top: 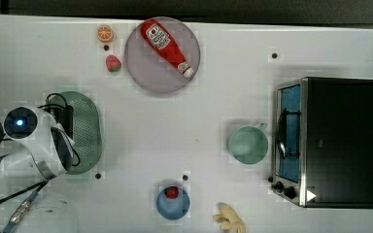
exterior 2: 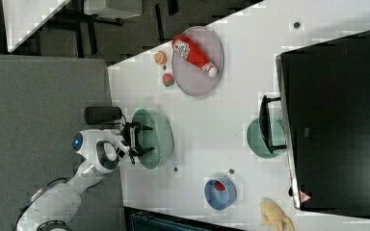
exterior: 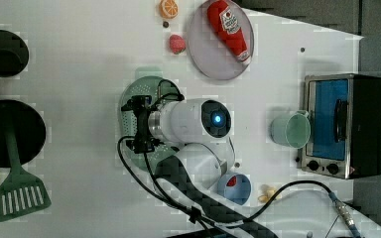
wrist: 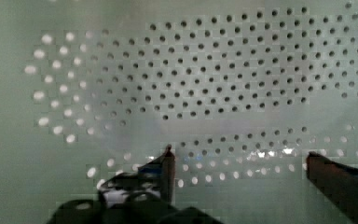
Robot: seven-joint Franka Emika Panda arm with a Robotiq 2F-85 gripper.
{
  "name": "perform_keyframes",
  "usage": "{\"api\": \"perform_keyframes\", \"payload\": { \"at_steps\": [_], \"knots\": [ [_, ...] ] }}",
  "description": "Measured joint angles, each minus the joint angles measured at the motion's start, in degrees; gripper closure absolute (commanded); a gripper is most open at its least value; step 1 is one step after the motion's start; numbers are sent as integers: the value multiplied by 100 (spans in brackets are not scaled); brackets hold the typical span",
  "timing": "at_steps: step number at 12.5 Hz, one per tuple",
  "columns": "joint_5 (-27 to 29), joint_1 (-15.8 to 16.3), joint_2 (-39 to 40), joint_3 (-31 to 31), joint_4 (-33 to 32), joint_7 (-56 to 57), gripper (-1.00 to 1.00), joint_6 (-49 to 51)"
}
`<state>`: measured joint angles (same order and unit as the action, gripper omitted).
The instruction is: Drag strainer right to left.
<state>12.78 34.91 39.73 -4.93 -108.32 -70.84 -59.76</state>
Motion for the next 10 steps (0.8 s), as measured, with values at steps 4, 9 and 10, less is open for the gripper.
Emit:
{"api": "perform_keyframes", "payload": {
  "at_steps": [4, 9, 10],
  "knots": [
    [129, 84, 31, -37, 101, -67, -100, 95],
    [-520, 341, -484, 425, -246, 649, -100, 842],
    [-562, 400, -758, 616, -274, 968, -100, 1323]
  ]
}}
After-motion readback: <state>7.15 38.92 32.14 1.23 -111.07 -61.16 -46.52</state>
